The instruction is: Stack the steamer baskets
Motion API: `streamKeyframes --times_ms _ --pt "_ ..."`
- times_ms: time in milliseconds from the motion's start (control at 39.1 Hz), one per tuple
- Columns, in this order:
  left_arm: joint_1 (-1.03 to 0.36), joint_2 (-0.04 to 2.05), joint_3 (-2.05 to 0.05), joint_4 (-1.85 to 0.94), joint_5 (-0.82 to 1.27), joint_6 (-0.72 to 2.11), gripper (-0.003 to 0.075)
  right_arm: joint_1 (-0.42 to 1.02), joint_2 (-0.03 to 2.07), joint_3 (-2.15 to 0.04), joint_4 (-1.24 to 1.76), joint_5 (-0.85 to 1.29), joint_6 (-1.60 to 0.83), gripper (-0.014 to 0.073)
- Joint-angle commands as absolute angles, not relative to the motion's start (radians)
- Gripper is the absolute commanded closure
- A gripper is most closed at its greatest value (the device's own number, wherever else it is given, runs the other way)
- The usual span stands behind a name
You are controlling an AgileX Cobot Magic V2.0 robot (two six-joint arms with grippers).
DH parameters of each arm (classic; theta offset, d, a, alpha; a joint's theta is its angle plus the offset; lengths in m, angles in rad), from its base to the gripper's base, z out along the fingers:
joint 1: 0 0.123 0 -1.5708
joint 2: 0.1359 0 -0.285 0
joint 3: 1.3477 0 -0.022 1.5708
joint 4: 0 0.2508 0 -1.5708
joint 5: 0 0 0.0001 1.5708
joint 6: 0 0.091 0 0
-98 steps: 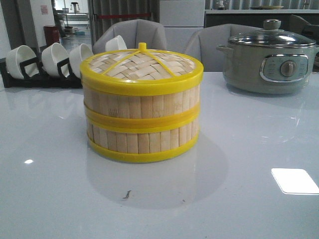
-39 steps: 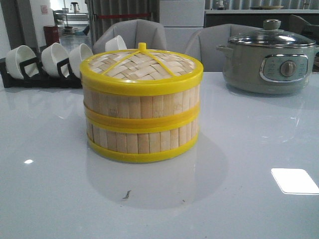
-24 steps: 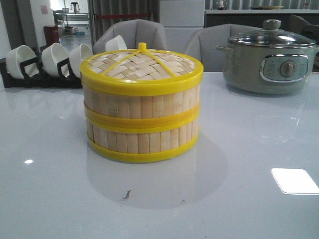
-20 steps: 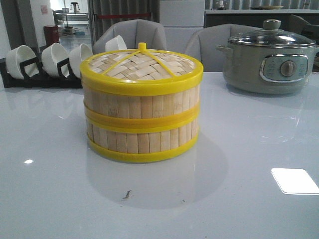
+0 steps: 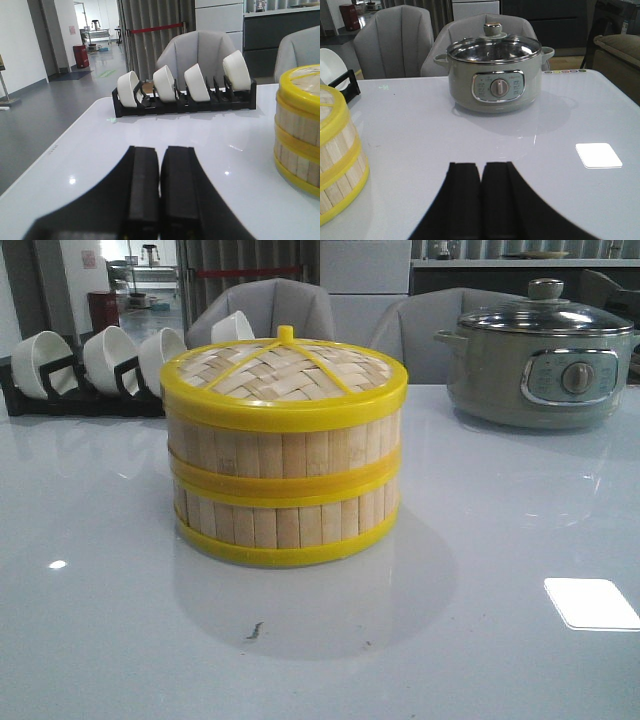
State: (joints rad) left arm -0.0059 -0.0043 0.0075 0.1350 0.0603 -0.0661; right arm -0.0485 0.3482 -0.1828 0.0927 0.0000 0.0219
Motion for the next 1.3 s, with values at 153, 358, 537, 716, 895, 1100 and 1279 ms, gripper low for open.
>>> streamKeyframes --times_ms 153,358,537,716,895,1100,1279 --pt "-0.004 -0.015 0.008 0.135 -0.015 -0.076 0.0635 -0.053 0.351 -0.212 0.092 -0.088 0.016 0.0557" --pt "-0.004 -0.015 0.008 0.135 -0.015 -0.076 0.0635 -0.053 0.336 -0.210 0.073 -0.071 0.013 0.0557" --pt "-0.004 -0.015 0.008 0.135 -0.015 -0.076 0.0635 -0.053 0.250 -0.134 0.065 -0.043 0.013 0.0557" --pt "-0.004 -0.015 0.008 0.135 -0.015 -0.076 0.0635 -0.053 0.105 -0.010 0.071 -0.044 0.019 0.0557" --pt "-0.004 -0.015 0.008 0.135 -0.015 -0.076 0.0635 -0.053 -0.033 0.015 0.082 0.039 0.022 0.0557" --pt "-0.004 -0.015 0.008 0.135 -0.015 -0.076 0.0635 -0.053 -0.031 0.015 0.082 0.031 0.022 0.0557" --pt "-0.004 -0.015 0.008 0.135 -0.015 -0.076 0.0635 -0.053 -0.031 0.015 0.082 0.035 0.022 0.0557"
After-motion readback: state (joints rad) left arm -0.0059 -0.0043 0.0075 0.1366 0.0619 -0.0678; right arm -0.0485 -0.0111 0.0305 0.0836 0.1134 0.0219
